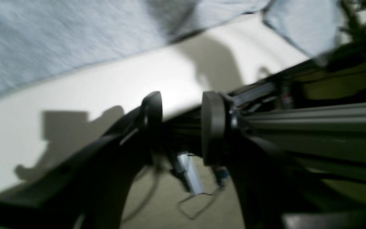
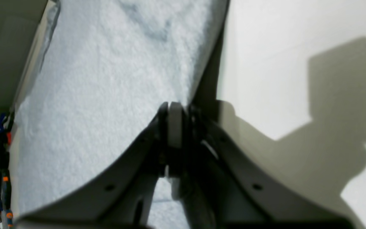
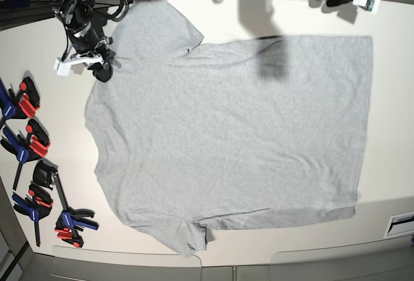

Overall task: Fold the T-shirt properly
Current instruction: 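Lower both grippers to the shirt's shoulder-side corners, then grasp the shirt edge with both grippers and drag it toward the robot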

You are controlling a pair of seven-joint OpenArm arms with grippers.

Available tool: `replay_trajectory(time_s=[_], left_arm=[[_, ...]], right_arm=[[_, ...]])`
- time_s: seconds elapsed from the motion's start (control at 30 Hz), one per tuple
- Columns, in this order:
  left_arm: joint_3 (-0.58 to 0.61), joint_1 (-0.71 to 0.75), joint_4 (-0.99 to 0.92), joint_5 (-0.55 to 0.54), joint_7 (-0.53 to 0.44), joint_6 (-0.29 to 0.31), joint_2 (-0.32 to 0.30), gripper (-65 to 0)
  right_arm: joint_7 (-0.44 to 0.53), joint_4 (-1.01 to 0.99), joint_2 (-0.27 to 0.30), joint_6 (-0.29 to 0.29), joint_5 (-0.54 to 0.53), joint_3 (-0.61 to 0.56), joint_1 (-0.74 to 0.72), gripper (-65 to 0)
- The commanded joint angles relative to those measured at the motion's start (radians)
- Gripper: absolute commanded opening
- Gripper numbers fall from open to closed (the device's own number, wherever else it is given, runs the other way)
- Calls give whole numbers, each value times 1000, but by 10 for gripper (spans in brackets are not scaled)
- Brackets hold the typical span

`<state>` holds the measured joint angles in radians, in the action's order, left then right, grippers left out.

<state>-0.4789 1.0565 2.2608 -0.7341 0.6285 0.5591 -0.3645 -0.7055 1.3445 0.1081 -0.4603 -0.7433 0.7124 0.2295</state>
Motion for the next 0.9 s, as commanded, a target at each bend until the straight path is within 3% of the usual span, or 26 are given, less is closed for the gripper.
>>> replay_trajectory(time_s=[0.0, 0.17, 0.27, 0.47, 0.7, 0.87], left_arm=[[-6, -5, 14, 3, -26, -23, -13, -455], [-8, -122, 2, 106, -11, -196, -39, -456], [-39, -203, -55, 97, -6, -234, -52, -456], [-179, -354, -326, -90, 70, -226, -64, -456], [-235, -466, -696, -367, 217, -67, -154, -456], [-235, -534, -875, -446, 259, -52, -165, -452]], right_arm=[[-22, 1, 3, -6, -6, -1, 3, -650], [-22, 1, 2, -8, -1, -1, 3, -650], [-23, 1, 2, -8, 11, -1, 3, -650], [-33, 1, 2, -8, 11, -1, 3, -650], [-33, 1, 2, -8, 11, -1, 3, -650], [-34, 1, 2, -8, 8, -1, 3, -650]])
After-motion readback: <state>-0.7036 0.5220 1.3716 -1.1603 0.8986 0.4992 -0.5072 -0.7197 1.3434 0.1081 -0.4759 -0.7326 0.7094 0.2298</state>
